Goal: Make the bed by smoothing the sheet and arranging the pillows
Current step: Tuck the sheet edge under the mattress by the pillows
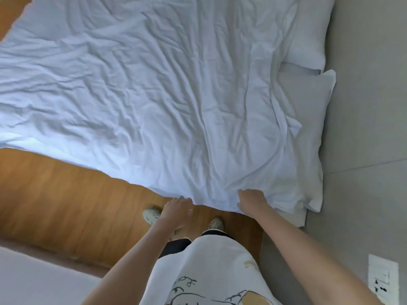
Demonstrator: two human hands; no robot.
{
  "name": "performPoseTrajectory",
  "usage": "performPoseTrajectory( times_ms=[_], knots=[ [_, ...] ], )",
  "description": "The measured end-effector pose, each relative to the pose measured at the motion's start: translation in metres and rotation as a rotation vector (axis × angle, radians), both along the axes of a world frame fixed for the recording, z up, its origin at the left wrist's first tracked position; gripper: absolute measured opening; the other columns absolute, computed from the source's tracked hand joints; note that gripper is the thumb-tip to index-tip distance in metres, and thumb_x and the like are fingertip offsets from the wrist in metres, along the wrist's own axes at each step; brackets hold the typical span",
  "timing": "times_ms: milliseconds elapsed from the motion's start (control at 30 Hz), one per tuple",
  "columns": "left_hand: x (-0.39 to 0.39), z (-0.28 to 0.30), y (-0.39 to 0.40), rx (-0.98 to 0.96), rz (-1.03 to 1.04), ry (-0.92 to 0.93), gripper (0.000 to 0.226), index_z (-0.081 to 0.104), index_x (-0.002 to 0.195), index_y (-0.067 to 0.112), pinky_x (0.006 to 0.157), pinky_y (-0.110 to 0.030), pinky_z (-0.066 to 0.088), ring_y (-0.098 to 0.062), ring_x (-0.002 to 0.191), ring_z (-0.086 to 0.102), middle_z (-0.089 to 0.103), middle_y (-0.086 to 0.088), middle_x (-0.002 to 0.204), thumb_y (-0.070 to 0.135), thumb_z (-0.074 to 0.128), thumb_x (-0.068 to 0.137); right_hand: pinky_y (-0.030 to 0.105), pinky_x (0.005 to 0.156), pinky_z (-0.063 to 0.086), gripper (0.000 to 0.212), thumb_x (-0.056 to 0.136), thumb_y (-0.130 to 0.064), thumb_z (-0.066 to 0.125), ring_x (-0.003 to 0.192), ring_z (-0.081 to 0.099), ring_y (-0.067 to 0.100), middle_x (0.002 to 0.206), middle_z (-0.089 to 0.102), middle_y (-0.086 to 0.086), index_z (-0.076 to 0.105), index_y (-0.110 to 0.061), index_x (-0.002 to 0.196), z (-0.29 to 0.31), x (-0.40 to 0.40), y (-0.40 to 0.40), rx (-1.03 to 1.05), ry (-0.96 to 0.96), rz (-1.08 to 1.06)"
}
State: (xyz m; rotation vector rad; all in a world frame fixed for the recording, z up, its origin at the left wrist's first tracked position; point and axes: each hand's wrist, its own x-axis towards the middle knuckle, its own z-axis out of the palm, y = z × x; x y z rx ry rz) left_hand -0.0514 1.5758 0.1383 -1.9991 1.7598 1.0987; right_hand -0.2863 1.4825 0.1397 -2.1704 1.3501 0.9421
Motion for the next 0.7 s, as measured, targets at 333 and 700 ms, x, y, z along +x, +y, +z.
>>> performPoseTrajectory(
  times_ms=[333,700],
  knots=[
    [0.213,0.012,0.054,0.021,0.256,-0.031,0.034,0.052,0.129,0.025,0.094,-0.035,0.045,-0.021,0.12,0.052,0.053,0.0,0.133,0.029,0.044,0.097,0.028,0.064,0.039,0.03,0.098,-0.026,0.039,0.087,0.056,0.023,0.097,0.059,0.005,0.05,-0.009,0.12,0.011,0.22,-0.002,0.036,-0.08,0.092],
    [0.376,0.018,0.106,0.001,0.561,-0.057,0.035,0.051,0.131,0.022,0.094,-0.032,0.045,-0.021,0.119,0.051,0.054,-0.003,0.133,0.028,0.044,0.098,0.03,0.068,0.038,0.028,0.096,-0.029,0.045,0.085,0.055,0.025,0.104,0.062,0.008,0.053,-0.01,0.115,0.011,0.411,0.027,0.098,-0.08,0.343]
  ],
)
